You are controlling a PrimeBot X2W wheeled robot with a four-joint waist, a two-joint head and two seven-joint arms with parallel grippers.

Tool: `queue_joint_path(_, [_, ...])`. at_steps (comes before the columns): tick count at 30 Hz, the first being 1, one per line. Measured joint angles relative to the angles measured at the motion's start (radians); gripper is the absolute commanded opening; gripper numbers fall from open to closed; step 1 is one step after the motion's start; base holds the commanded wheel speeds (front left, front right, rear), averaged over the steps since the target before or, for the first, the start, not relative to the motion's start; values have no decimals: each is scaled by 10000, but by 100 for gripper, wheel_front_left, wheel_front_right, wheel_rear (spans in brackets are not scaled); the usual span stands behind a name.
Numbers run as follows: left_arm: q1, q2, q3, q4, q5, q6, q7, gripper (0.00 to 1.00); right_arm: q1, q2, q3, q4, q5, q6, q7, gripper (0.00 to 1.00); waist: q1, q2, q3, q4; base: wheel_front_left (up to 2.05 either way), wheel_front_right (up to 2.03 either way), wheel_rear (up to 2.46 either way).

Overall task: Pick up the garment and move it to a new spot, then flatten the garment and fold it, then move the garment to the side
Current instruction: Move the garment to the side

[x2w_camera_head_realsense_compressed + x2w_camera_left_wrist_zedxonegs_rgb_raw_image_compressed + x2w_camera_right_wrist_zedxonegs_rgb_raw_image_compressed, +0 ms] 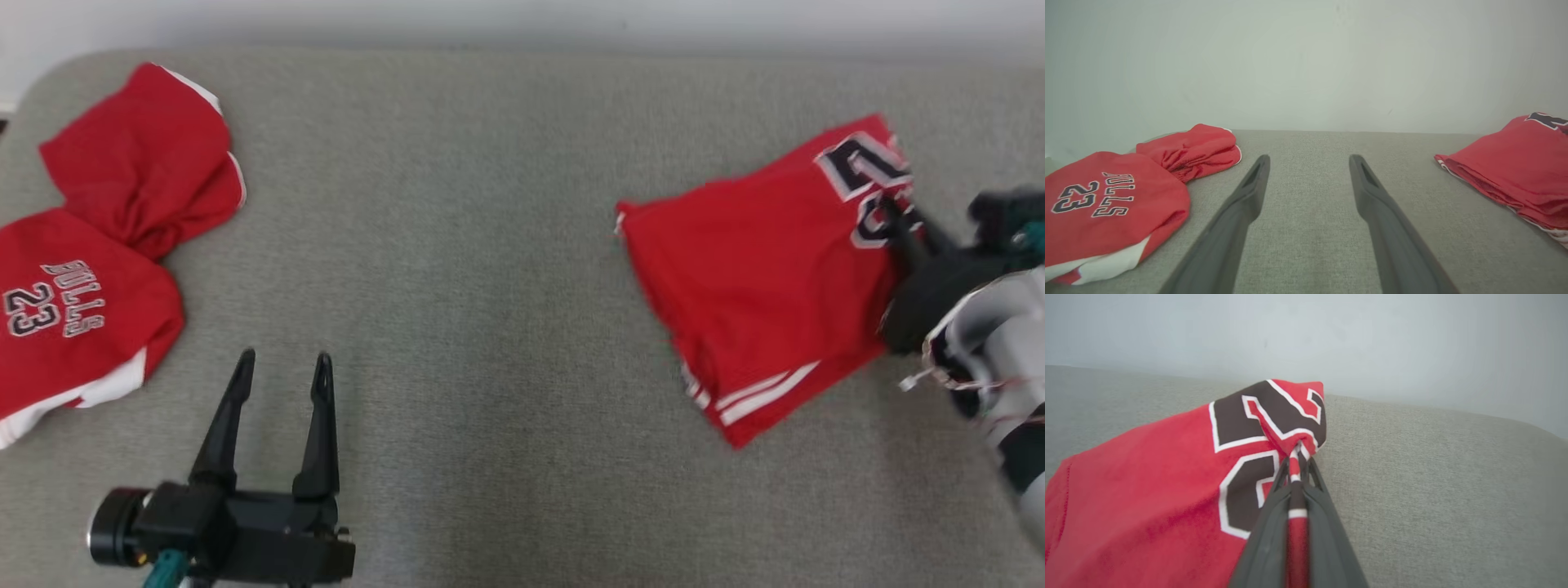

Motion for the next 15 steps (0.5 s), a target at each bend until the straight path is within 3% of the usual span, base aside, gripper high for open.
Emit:
queue_joint_path(5, [-629,40,-54,-364,134,0,-2,100,-1195,-1164,176,-288,180,0,159,0,0,0,914,-368,0,0,0])
queue_joint_path(15, [-1022,604,-128,-1197,462,-2,-2,100,-2439,-2516,520,-727,418,0,244,0,-1,1,2165,-1492,0,0,0])
